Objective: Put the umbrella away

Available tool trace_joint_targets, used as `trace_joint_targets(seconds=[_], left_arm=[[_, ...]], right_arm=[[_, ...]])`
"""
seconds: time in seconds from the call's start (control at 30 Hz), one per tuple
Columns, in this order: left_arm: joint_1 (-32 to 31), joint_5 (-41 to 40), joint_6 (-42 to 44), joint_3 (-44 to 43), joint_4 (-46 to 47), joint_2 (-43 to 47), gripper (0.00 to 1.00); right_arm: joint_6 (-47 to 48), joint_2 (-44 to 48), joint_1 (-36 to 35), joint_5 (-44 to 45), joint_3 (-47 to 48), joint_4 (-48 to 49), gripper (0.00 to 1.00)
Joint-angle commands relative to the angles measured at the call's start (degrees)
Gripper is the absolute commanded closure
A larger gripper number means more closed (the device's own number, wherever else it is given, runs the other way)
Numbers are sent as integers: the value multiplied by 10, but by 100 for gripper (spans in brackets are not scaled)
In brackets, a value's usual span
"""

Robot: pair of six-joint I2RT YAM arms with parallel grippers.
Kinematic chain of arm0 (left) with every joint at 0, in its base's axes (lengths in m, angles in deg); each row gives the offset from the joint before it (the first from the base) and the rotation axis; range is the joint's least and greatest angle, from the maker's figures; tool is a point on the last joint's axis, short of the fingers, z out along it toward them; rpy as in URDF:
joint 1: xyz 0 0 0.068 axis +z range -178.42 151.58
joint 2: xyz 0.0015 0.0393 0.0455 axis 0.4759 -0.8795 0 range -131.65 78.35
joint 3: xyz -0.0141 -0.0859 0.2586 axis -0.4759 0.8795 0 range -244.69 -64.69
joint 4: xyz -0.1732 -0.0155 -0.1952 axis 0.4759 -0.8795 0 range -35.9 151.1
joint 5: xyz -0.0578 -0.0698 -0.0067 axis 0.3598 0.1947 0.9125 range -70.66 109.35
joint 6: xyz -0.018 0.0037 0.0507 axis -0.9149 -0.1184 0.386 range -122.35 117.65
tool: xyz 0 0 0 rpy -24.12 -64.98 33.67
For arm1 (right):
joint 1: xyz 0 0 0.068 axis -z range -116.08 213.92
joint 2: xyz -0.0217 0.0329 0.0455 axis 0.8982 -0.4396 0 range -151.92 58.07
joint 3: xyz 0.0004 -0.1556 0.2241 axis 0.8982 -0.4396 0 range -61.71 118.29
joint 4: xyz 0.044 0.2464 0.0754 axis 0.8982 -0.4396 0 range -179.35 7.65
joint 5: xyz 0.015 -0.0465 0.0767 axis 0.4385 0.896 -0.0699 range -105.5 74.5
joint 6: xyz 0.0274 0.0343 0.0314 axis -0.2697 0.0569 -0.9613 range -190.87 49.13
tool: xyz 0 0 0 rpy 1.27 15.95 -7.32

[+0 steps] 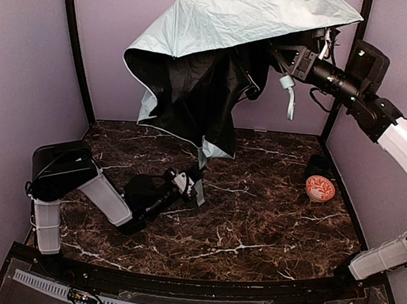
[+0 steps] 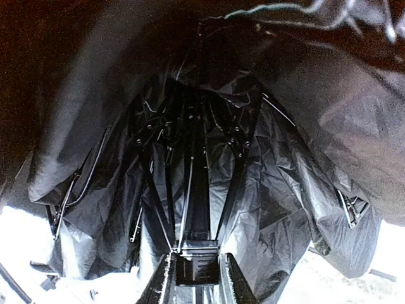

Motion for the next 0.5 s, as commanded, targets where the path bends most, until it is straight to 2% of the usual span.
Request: trace_joint_targets(seconds=[0.0,0.07,0.23,0.33,0.47], left_arm=[[-9,-58,52,-10,29,-6,98],[-16,-69,67,-3,41,-4,87],[-39,-87,94,35,40,29,51],[-51,-93,75,65,11,68,44],[-63,-69,7,104,-105,160,40]], right_arm=[[-34,10,-4,37,6,140,100],[-22,4,-2,22,9,143,100],[13,-23,8,-27,53,94,100],[61,-35,10,-32,77,48,100],[134,-38,24,-44,88,-1,100]])
